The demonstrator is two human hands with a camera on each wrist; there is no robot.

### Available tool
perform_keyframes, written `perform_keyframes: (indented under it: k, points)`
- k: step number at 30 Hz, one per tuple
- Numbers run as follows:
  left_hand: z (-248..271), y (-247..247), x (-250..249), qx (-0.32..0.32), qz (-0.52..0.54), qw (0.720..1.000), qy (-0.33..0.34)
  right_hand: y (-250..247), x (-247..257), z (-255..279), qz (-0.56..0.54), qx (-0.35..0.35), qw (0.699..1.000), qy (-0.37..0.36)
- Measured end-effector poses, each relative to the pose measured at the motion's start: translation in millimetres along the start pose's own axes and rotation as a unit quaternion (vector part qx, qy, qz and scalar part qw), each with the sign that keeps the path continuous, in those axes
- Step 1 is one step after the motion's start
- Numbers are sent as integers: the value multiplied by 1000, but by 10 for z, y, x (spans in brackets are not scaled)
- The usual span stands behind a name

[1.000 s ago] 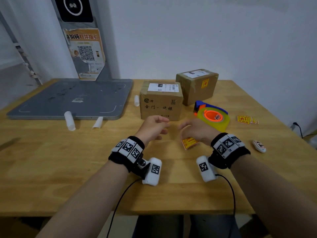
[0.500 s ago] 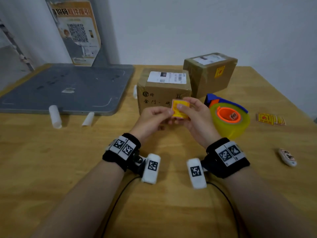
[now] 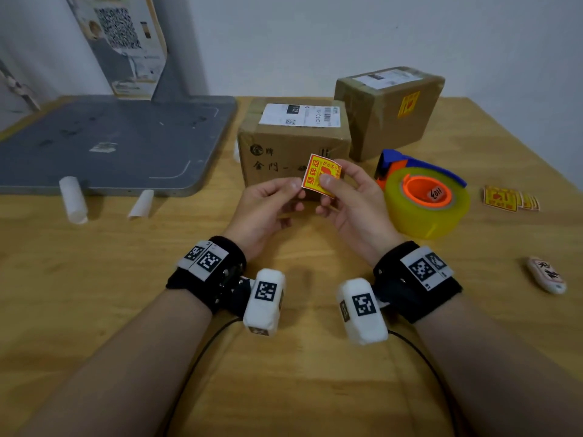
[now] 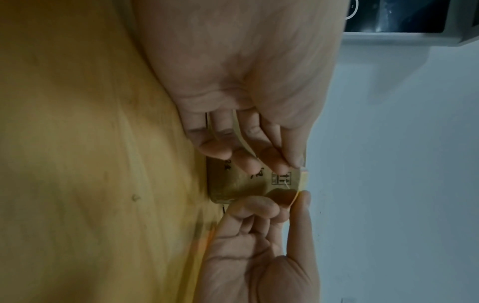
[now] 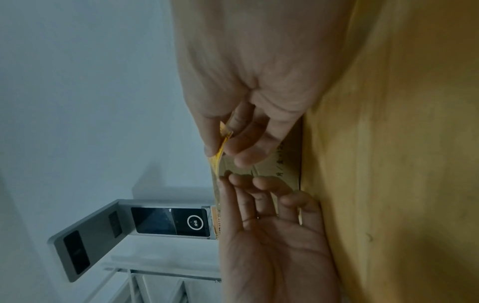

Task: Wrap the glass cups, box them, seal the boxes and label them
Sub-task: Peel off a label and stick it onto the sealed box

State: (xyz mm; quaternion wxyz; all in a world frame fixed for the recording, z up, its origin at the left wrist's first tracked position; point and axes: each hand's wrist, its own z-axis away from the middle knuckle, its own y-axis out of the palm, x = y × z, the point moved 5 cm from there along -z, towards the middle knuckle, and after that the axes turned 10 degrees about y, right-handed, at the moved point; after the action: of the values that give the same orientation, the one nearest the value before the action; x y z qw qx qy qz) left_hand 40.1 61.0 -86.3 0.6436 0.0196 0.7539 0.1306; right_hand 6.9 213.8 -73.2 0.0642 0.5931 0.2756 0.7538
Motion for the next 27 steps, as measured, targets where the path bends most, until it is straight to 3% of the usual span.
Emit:
perform_keyframes:
  k: [8, 27]
  points:
    - [34, 38, -11, 36, -15, 999, 10, 5, -41, 0, -33, 19, 999, 12]
    - [79, 70, -16, 44, 27, 999, -5, -2, -33, 33, -50, 17, 998, 21]
